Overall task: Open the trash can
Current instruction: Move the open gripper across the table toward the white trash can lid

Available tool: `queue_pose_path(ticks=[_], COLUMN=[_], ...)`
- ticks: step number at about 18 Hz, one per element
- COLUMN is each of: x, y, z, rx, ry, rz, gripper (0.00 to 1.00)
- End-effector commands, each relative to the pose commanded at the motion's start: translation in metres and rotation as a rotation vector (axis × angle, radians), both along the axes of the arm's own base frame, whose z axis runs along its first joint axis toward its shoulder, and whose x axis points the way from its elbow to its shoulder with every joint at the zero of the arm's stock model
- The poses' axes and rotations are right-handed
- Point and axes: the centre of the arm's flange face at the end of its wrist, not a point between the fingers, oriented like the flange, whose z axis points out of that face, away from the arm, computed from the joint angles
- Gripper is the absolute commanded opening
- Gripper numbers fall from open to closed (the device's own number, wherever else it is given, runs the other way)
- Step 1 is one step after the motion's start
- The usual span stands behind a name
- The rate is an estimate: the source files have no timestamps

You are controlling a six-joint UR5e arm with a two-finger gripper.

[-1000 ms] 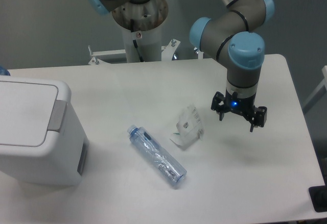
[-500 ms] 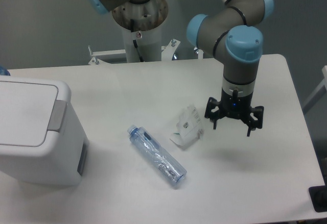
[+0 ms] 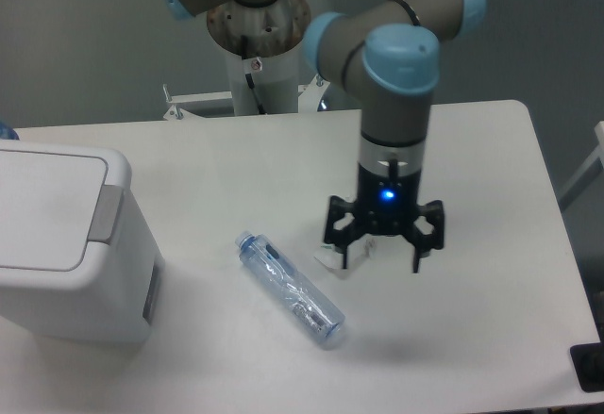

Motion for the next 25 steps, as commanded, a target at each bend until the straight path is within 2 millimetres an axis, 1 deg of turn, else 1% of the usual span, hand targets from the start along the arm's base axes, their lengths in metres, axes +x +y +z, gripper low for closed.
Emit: queue_pose_path(ticks=[3,5,7,9,10,12,14,16,18,19,20,22,24,25], x=[0.027,0.043,0.071,0.09,0.099,0.123,0.139,0.148,0.154,0.162,0.165,0.17,0.173,0.174], y=[0.018,0.021,0.029,0.033,0.034,0.044,0.05,0.05,0.05,0.05,0.046,0.041,0.042,0.042], z=[0.015,0.028,0.04,0.048,0.049,0.051,0.053,0.056,0.05,0.047,0.047,0.038,0.032,0.032], rx=[0.055,0.09,0.109,0.119,0.122,0.121,0.122,0.121,0.112,0.104,0.099,0.081,0.07,0.07], ry=[-0.049,-0.092,-0.117,-0.133,-0.143,-0.159,-0.169,-0.168,-0.175,-0.178,-0.177,-0.176,-0.182,-0.182], rz=[0.0,0.037,0.044,0.053,0.056,0.038,0.031,0.024,0.018,0.01,0.011,0.017,0.014,0.013], gripper=[1.0,1.0,1.0,1.0,1.0,1.0,1.0,1.0,1.0,1.0,1.0,1.0,1.0,1.0])
